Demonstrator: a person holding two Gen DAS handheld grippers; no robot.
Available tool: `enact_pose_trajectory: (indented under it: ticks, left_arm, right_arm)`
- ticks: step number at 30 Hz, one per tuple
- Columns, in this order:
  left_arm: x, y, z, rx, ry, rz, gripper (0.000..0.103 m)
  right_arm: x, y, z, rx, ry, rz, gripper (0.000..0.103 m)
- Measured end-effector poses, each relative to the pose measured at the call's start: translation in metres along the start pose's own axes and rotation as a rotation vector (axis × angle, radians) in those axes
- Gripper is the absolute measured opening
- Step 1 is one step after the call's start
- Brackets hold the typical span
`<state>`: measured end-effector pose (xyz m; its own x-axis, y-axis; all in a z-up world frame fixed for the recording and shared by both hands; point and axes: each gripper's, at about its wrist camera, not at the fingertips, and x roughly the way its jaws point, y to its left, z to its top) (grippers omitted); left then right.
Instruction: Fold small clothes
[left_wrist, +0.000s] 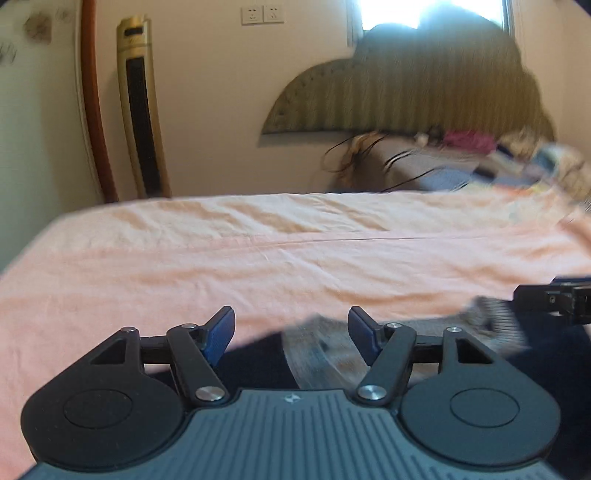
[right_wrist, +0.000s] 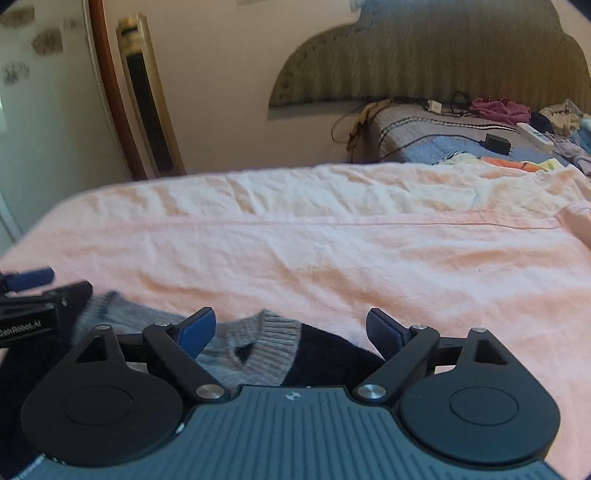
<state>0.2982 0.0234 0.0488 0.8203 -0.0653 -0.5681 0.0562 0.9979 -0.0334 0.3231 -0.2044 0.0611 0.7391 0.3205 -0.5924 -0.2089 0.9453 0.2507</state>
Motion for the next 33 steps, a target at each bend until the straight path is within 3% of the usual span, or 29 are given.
enact_pose_trajectory:
  ticks: [2,5,7,10,14,16,18,20,21,22,26,29,32,33]
  left_arm:
    - [-0.016,0.004,-0.021,-0.025,0.045,-0.054,0.068]
    - [-0.019,0.002,-0.054,0.023,0.123,-0.039,0.068]
    - [-0.027,0.004,-0.065,0.071,0.077,-0.021,0.07]
    - [-0.025,0.013,-0.066,0.067,0.07,-0.043,0.073]
    - [-0.033,0.0,-0.058,0.111,0.094,0.074,0.077]
    - [-0.059,-0.002,-0.06,0.083,0.088,0.007,0.076]
    - [-0.081,-0.005,-0.071,0.078,0.066,-0.071,0.076]
    - [-0.076,-0.008,-0.086,0.082,0.14,-0.071,0.079]
    - [-0.072,-0.004,-0.096,0.079,0.123,-0.07,0.085]
    - [-0.072,0.0,-0.101,0.093,0.094,-0.064,0.089]
    - [-0.099,0.013,-0.092,0.024,0.125,-0.034,0.087]
    - [-0.14,0.014,-0.107,-0.005,0.097,-0.124,0.088]
    - [-0.149,0.004,-0.137,0.008,0.169,-0.13,0.088]
    - [-0.152,-0.001,-0.147,0.054,0.139,-0.107,0.088]
  right_arm:
    - [-0.017,0.008,-0.02,-0.03,0.033,0.055,0.101]
    - [-0.007,0.025,-0.054,-0.172,0.133,-0.027,0.102]
    - [-0.011,0.03,-0.074,-0.307,0.066,-0.06,0.103]
    - [-0.01,0.017,-0.068,-0.221,0.065,-0.058,0.103]
    - [-0.021,0.022,-0.066,-0.217,0.076,-0.1,0.102]
    - [-0.046,0.022,-0.07,-0.155,0.071,-0.084,0.103]
    - [-0.065,0.026,-0.084,-0.182,0.07,-0.036,0.103]
    - [-0.062,0.03,-0.099,-0.256,0.126,-0.084,0.103]
    - [-0.064,0.028,-0.107,-0.288,0.09,-0.08,0.103]
    - [-0.066,0.02,-0.108,-0.264,0.078,-0.063,0.103]
    - [-0.079,0.011,-0.095,-0.163,0.132,-0.176,0.099]
    - [-0.116,0.023,-0.104,-0.109,0.086,-0.075,0.099]
    - [-0.131,0.044,-0.126,-0.149,0.088,-0.013,0.102]
    - [-0.129,0.048,-0.136,-0.177,0.112,-0.009,0.102]
